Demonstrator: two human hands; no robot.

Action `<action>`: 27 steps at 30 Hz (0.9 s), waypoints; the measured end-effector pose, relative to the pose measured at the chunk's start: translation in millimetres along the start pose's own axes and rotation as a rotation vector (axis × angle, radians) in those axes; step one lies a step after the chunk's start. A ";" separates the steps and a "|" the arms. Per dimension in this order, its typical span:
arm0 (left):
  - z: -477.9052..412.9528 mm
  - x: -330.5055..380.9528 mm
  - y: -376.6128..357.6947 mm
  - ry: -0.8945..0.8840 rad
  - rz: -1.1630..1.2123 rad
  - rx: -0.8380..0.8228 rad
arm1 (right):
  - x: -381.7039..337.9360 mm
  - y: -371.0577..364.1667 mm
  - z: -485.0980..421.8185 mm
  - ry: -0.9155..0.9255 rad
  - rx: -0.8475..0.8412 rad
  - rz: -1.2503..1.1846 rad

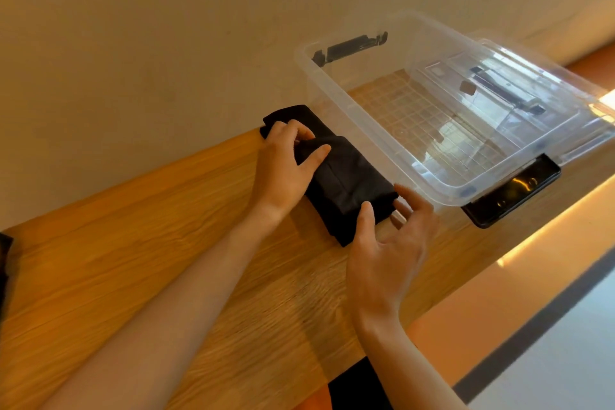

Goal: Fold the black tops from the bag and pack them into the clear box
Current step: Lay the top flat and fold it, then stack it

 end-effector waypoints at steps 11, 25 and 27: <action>45.4 1.2 -31.4 -0.488 -0.638 -0.539 | -8.9 -41.3 2.5 0.553 -0.403 0.822; 42.9 9.7 -47.2 -0.641 -0.787 -0.399 | -4.0 -37.2 -5.3 0.658 -0.418 0.826; 45.5 -0.8 -43.3 -0.628 -0.791 -0.426 | -1.2 -36.3 -3.6 0.664 -0.430 0.855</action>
Point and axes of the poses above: each hand's wrist, its own z-axis away from the middle knuckle, its own y-axis out of the back of the hand, x = y × z, the point moved 10 cm from there along -z, towards the middle knuckle, and after that the axes turned 12 degrees about -x, right-handed, at the moved point
